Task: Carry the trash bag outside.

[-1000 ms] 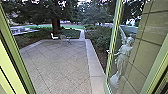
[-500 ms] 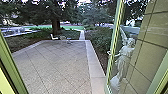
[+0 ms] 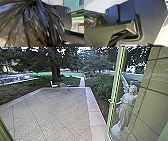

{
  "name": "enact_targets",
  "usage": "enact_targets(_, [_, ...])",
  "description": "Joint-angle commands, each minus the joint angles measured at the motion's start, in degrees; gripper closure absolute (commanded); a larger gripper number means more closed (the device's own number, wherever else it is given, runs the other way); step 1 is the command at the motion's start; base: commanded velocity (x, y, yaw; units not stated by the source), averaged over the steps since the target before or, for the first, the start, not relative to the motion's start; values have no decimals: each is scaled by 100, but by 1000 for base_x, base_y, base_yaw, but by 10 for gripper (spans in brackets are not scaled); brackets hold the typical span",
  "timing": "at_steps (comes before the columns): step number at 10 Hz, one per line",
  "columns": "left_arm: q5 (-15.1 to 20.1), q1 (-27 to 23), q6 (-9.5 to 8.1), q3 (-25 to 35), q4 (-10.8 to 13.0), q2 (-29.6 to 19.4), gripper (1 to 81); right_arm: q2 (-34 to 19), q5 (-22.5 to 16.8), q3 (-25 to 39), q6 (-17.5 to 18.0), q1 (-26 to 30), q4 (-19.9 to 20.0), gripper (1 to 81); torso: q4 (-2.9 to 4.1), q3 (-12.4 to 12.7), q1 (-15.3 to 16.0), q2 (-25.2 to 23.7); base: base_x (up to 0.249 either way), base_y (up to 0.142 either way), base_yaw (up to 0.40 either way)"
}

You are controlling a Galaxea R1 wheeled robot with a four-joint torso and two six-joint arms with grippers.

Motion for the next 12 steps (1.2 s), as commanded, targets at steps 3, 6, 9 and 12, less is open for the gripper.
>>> enact_targets(3, [331, -321, 25, 51, 41, 14, 811, 62, -295, 79, -31, 274, -14, 10, 0, -2, 5, 0, 102, 0, 0])
enact_targets(6, [331, -286, 25, 51, 33, 94, 811, 158, -286, 62, -22, 282, 13, 10, 0, -2, 13, 4, 101, 0, 0])
enact_targets(9, [331, -286, 25, 51, 41, 94, 811, 185, -295, -18, -22, 282, 21, 10, 0, -4, 21, 9, 101, 0, 0])
enact_targets(12, [331, -286, 25, 51, 41, 85, 811, 185, -295, -18, -22, 291, 13, 10, 0, -2, 15, 6, 101, 0, 0])
